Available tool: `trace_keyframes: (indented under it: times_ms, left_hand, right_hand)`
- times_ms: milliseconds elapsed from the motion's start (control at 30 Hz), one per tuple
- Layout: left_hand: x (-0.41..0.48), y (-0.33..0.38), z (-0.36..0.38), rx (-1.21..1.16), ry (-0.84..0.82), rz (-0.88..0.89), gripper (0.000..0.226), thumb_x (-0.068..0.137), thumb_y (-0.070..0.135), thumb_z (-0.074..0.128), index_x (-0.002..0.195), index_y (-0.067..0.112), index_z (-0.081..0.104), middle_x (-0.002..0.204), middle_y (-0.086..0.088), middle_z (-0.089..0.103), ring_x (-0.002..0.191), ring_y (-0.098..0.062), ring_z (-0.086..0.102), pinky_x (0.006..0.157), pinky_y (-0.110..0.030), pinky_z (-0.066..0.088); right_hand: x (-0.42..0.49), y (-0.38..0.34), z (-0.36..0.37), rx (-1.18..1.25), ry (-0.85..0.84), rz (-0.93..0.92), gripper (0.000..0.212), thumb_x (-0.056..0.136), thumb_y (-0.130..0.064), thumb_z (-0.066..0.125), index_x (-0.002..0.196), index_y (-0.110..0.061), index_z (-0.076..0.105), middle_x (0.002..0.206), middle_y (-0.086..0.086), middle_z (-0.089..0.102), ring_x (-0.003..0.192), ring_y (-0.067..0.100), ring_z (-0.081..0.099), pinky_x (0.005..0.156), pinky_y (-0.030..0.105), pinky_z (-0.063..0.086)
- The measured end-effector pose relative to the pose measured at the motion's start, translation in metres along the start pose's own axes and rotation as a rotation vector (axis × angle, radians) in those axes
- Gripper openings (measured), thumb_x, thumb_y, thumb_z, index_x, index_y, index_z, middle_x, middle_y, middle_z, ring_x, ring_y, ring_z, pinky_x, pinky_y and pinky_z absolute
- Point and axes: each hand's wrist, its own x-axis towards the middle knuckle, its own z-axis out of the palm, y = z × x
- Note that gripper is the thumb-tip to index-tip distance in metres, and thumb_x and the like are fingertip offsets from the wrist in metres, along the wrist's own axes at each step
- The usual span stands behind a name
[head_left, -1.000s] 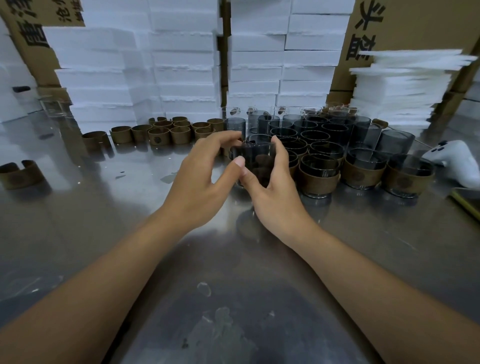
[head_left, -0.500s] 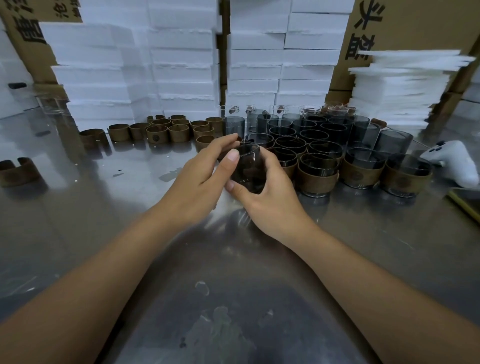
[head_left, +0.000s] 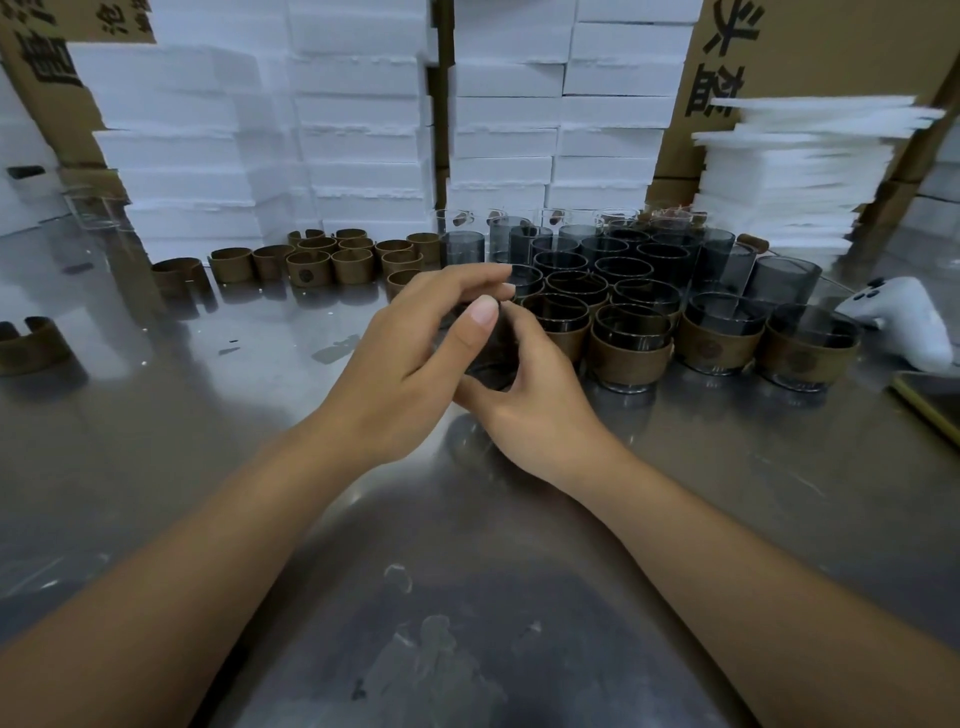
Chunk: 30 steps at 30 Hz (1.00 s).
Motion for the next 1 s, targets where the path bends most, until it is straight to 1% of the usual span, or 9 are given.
trace_keyframes:
  times_ms: [133,233,367,500,700,767,833,933,1000]
  left_hand:
    - [0.0,0.001,0.0,0.001,0.029,0.037,0.04,0.094,0.041,0.033,0.124,0.022,0.052,0.115,0.011,0.063,0.118,-0.008,0.053,0.097,-0.02,0.041]
    - [0.0,0.001,0.0,-0.024,0.067,0.046,0.033,0.094,0.039,0.035,0.119,0.026,0.053,0.11,0.012,0.064,0.114,-0.012,0.057,0.094,-0.022,0.044]
    - [0.0,0.0,-0.002,-0.011,0.119,0.05,0.028,0.095,0.037,0.037,0.114,0.027,0.055,0.107,0.006,0.066,0.103,-0.007,0.06,0.091,-0.022,0.045]
    - [0.001,-0.004,-0.003,0.037,0.185,0.04,0.021,0.098,0.025,0.04,0.111,0.02,0.056,0.105,0.001,0.065,0.101,0.009,0.057,0.085,-0.007,0.039]
    - [0.003,-0.013,-0.004,0.101,0.174,-0.044,0.022,0.099,0.021,0.043,0.119,0.016,0.053,0.11,0.008,0.062,0.1,0.019,0.051,0.082,0.001,0.035]
    - [0.003,-0.017,-0.004,0.084,0.129,-0.09,0.027,0.101,0.022,0.042,0.126,0.014,0.048,0.119,0.009,0.06,0.102,0.024,0.047,0.081,0.002,0.035]
    - [0.003,-0.02,-0.004,0.056,0.092,-0.117,0.032,0.101,0.026,0.04,0.131,0.016,0.045,0.124,0.011,0.057,0.102,0.024,0.047,0.073,0.001,0.04]
    - [0.003,-0.019,-0.005,-0.011,0.072,-0.125,0.036,0.1,0.034,0.038,0.132,0.018,0.044,0.125,0.013,0.056,0.104,0.021,0.048,0.062,0.001,0.044]
    - [0.002,-0.017,-0.004,-0.044,0.054,-0.131,0.042,0.095,0.041,0.036,0.131,0.021,0.044,0.122,0.018,0.056,0.096,0.018,0.053,0.061,-0.003,0.044]
  right_hand:
    - [0.001,0.001,0.0,0.027,0.036,0.047,0.06,0.082,-0.022,0.074,0.134,-0.02,0.043,0.125,-0.004,0.057,0.116,0.009,0.054,0.1,0.031,0.045]
    - [0.002,0.002,0.0,0.051,0.081,0.056,0.054,0.083,-0.018,0.073,0.129,-0.021,0.045,0.122,-0.001,0.059,0.114,0.014,0.056,0.099,0.037,0.047]
    - [0.004,0.005,0.0,0.079,0.171,0.054,0.055,0.082,-0.019,0.074,0.129,-0.019,0.045,0.119,-0.003,0.059,0.11,0.009,0.057,0.094,0.023,0.047]
    - [0.004,0.006,-0.001,0.083,0.216,0.028,0.059,0.082,-0.02,0.073,0.132,-0.021,0.042,0.122,-0.005,0.057,0.112,0.006,0.054,0.088,0.008,0.041]
    - [0.003,0.005,0.0,0.09,0.202,-0.004,0.062,0.083,-0.019,0.072,0.136,-0.018,0.04,0.124,-0.007,0.055,0.112,0.001,0.051,0.085,0.001,0.037]
    - [0.002,0.004,0.0,0.089,0.184,-0.01,0.062,0.083,-0.02,0.072,0.137,-0.018,0.04,0.124,-0.008,0.056,0.112,0.0,0.052,0.087,0.003,0.039]
    - [0.002,0.003,0.0,0.093,0.173,-0.01,0.06,0.083,-0.019,0.072,0.135,-0.018,0.041,0.123,-0.008,0.057,0.112,0.001,0.053,0.091,0.008,0.042]
    - [0.001,0.002,0.0,0.088,0.153,-0.011,0.059,0.082,-0.018,0.074,0.132,-0.02,0.044,0.118,-0.01,0.059,0.109,0.001,0.056,0.091,0.012,0.044]
    - [0.0,0.002,0.001,0.058,0.108,-0.015,0.059,0.081,-0.019,0.075,0.132,-0.021,0.045,0.119,-0.009,0.059,0.11,0.003,0.056,0.094,0.019,0.046]
